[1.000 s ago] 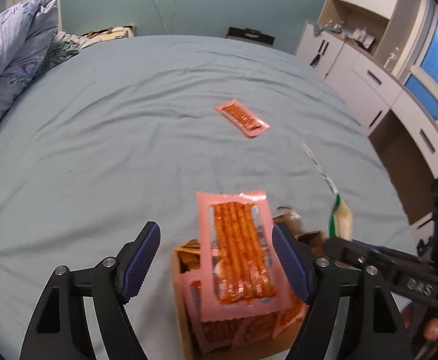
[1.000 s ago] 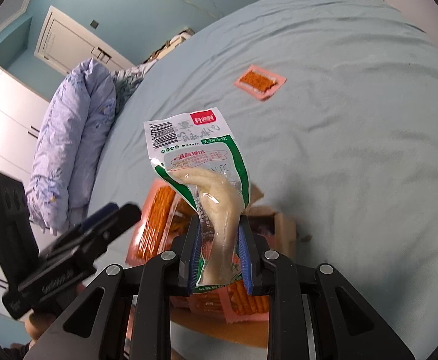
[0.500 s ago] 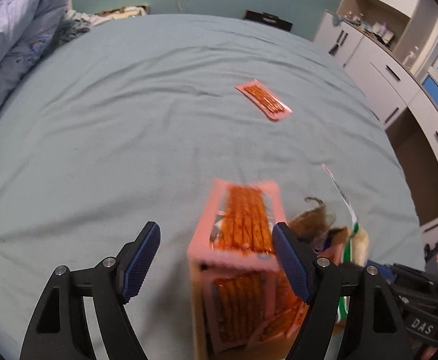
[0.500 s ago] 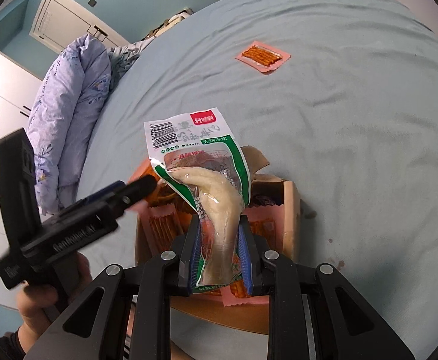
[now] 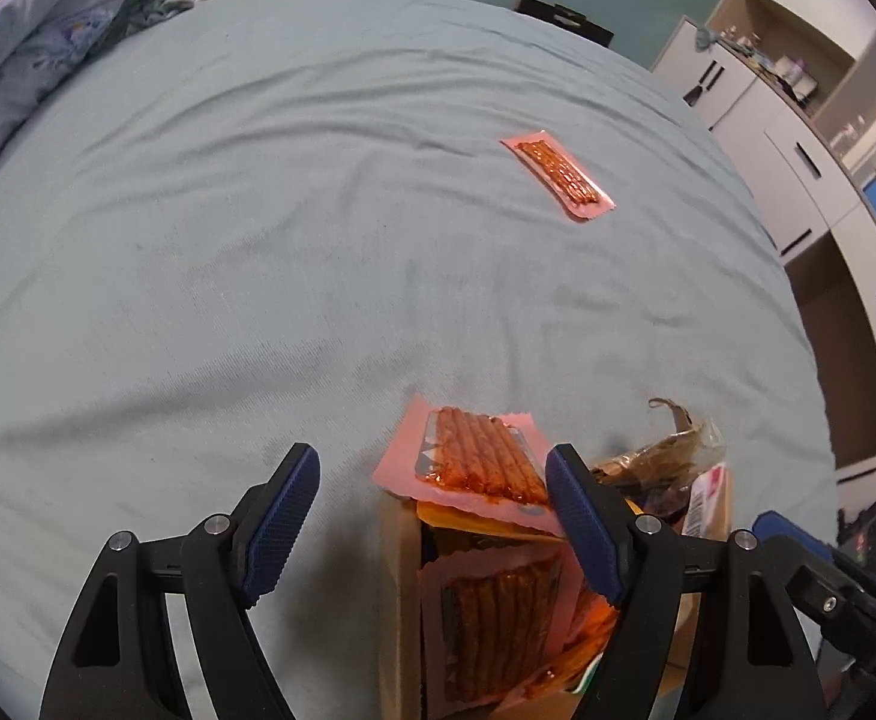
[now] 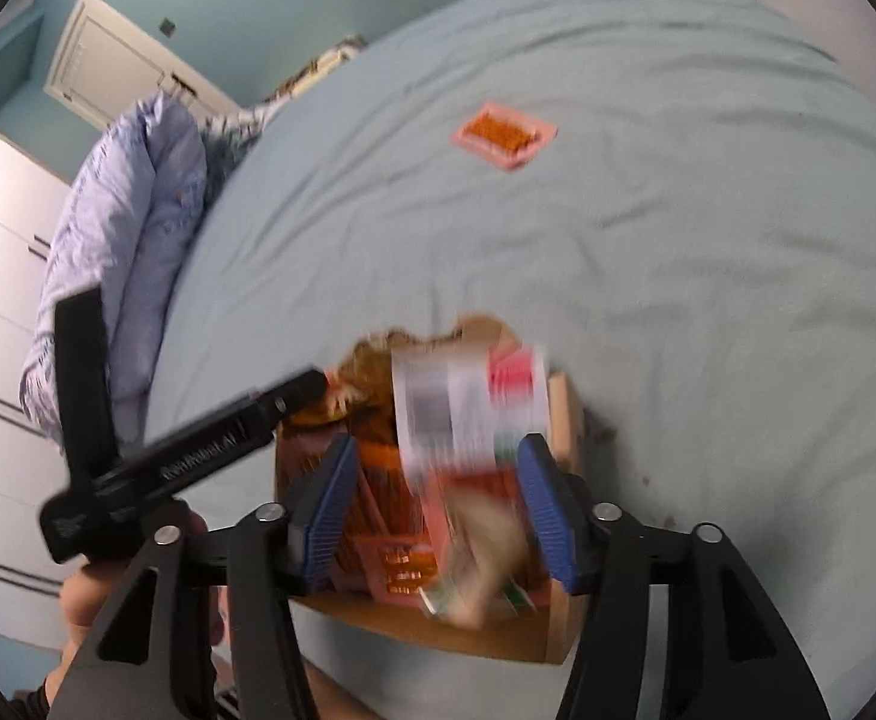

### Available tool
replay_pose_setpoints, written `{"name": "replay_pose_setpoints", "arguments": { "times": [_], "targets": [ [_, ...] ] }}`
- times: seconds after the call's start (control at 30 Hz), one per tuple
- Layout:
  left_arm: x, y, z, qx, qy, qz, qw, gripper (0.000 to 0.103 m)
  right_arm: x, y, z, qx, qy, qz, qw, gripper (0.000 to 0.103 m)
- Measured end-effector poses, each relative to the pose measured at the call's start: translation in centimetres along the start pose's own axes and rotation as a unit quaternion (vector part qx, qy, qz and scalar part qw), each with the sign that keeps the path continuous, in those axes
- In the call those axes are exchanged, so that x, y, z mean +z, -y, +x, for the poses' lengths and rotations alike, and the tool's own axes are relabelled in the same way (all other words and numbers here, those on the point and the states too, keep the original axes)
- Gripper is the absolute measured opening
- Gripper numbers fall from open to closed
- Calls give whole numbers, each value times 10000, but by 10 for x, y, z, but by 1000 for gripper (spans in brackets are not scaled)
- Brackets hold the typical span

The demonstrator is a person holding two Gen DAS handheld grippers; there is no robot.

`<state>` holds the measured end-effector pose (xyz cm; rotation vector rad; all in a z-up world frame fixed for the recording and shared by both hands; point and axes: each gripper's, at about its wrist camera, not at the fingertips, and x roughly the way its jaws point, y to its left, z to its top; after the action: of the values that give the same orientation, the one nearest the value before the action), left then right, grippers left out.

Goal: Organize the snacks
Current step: 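Lower both packs into the box and open both grippers, then reach the right gripper to the last pink pack and grasp it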

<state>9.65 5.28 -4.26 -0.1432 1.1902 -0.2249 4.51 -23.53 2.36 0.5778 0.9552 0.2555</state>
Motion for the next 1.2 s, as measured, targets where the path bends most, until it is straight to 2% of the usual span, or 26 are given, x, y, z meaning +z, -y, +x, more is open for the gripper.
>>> {"name": "replay_pose_setpoints", "arguments": {
  "times": [0.03, 0.07, 0.1, 0.17, 0.27, 0.33, 0.47, 0.6, 0.67, 0.73, 0.8, 0.83, 0.9, 0.97, 1.03, 1.07, 1.13, 1.17, 1.2],
  "targets": [
    [0, -1, 1, -116, -17, -15, 9999, 68, -1, 1, 0, 33, 9, 51, 10000, 55],
    [1, -2, 3, -429, -98, -44, 9990, 44, -1, 3, 1, 59, -20, 98, 9999, 55],
    [2, -3, 4, -542, -149, -89, 9984, 40, -2, 6, 2, 80, -68, 184, 9998, 55],
    [5, -5, 2, -527, -140, -81, 9985, 32, -3, 11, 5, 89, -105, 292, 9995, 55],
    [9, -12, -2, -708, -122, -245, 9971, 26, -3, 15, 7, 59, -120, 391, 9991, 55],
    [12, -20, -6, -909, -55, -471, 9947, 5, -2, 19, 6, 42, -80, 439, 9990, 55],
    [16, -26, -29, -994, 342, -532, 9930, 5, -1, 20, -1, 58, 23, 496, 9988, 55],
    [12, -30, -55, -1565, 453, -575, 9850, 5, -1, 24, -2, 35, 83, 504, 9987, 55],
    [5, -24, -72, -1937, 423, -356, 9795, 5, 1, 26, -3, 37, 113, 524, 9986, 55],
    [0, -15, -82, -2119, 367, -36, 9766, 5, 3, 31, -6, 10, 187, 565, 9982, 55],
    [-8, -7, -86, -2418, 118, 231, 9700, 5, 5, 35, -10, -6, 287, 617, 9977, 55],
    [-15, -9, -86, -2616, -4, 116, 9651, 5, 6, 38, -12, -24, 336, 633, 9974, 55],
    [-26, -14, -91, -2744, 79, 0, 9616, 5, 8, 42, -17, -94, 412, 657, 9969, 55],
    [-37, -13, -99, -2670, 204, 217, 9632, 5, 10, 46, -20, -165, 466, 711, 9962, 55],
    [-45, -11, -95, -2727, 7, 383, 9613, 5, 11, 50, -23, -171, 539, 804, 9952, 55],
    [-49, -8, -87, -2638, -201, 485, 9632, 5, 11, 51, -23, -183, 547, 838, 9948, 55],
    [-52, -1, -74, -2162, -341, 668, 9735, 6, 10, 52, -23, -195, 537, 854, 9947, 55],
    [-53, 3, -67, -1607, -295, 824, 9831, 14, 9, 51, -23, -208, 541, 848, 9947, 55],
    [-53, 7, -64, -1139, -199, 981, 9884, 28, 8, 50, -22, -226, 545, 835, 9948, 55]
  ]
}}
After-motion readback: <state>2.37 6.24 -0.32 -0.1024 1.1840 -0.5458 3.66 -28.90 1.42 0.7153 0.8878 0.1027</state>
